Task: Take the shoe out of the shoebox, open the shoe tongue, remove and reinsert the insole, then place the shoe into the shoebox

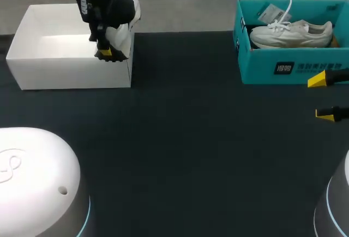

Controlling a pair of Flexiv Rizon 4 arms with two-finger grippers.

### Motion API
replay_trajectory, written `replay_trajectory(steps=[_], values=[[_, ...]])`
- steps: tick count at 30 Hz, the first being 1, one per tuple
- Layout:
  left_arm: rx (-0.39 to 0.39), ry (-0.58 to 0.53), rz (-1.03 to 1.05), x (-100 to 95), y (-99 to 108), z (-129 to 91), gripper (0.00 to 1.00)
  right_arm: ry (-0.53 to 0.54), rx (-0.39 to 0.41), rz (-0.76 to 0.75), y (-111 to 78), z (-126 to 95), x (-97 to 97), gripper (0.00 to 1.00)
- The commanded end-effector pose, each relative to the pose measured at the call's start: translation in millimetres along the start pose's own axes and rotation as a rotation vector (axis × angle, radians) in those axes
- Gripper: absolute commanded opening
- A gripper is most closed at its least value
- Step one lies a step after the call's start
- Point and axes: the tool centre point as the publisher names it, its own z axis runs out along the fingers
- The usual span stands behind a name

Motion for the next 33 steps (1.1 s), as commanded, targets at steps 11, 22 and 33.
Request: replay_trajectory(steps=[11, 22, 33], values=[[-0.033, 0.016, -0.039, -51.0, 82.9, 8.8, 0.00, -0.003, -0.008, 0.002, -4.9, -0.9, -0.2, 1.00], [-0.083, -0.015, 0.006, -71.8, 140.9, 16.1, 0.00, -0.003, -0.008, 0.002, -4.9, -0.9, -0.2, 1.00], [-0.090, 0.005, -0.039, -85.5, 201.1, 20.4, 0.00, -0.003, -0.008, 0.002, -4.9, -0.9, -0.2, 1.00]])
